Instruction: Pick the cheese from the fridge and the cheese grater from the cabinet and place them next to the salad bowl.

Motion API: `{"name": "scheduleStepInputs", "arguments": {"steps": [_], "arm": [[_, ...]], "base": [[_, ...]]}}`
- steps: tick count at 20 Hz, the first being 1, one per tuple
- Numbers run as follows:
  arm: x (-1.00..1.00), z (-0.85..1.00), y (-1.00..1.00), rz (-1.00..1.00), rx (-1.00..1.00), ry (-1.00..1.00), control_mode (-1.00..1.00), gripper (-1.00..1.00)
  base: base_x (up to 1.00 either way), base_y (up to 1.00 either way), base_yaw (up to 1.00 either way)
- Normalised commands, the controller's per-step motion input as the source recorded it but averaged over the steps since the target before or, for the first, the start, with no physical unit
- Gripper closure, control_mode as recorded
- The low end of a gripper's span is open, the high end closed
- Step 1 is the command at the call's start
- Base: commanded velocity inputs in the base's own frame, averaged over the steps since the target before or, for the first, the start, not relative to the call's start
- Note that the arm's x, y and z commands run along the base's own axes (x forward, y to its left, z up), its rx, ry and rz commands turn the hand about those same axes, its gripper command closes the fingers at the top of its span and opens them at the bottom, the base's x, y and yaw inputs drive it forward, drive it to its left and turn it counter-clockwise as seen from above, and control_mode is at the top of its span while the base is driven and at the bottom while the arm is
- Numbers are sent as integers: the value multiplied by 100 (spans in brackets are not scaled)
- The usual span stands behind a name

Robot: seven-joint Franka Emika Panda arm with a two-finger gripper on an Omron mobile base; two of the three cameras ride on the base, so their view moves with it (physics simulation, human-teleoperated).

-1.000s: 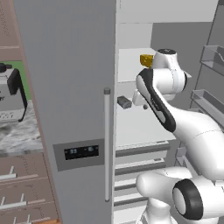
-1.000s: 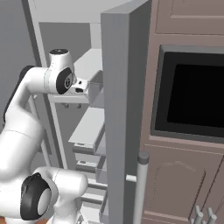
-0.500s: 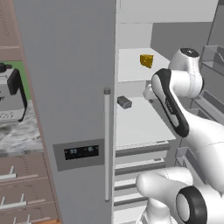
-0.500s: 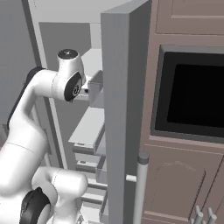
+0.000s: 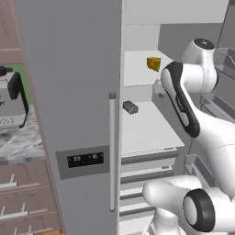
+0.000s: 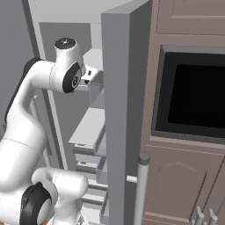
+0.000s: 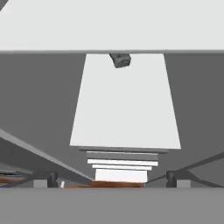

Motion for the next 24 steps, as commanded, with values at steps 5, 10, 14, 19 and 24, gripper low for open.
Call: {"name": "scheduleStepInputs", "arguments": {"steps": [5,10,14,19,24], "arm": [[30,27,0,-9,0,0,-100,-100],[36,7,1,-7,0,-5,-100,-100],[33,4,0,-3,0,-8,-100,-100],[36,17,-3,-2,0,-3,-100,-100],[42,17,-5,0,0,-2,-100,-100]], "base": [[0,0,0],[0,0,0],[0,0,0],[0,0,0],[0,0,0]]}}
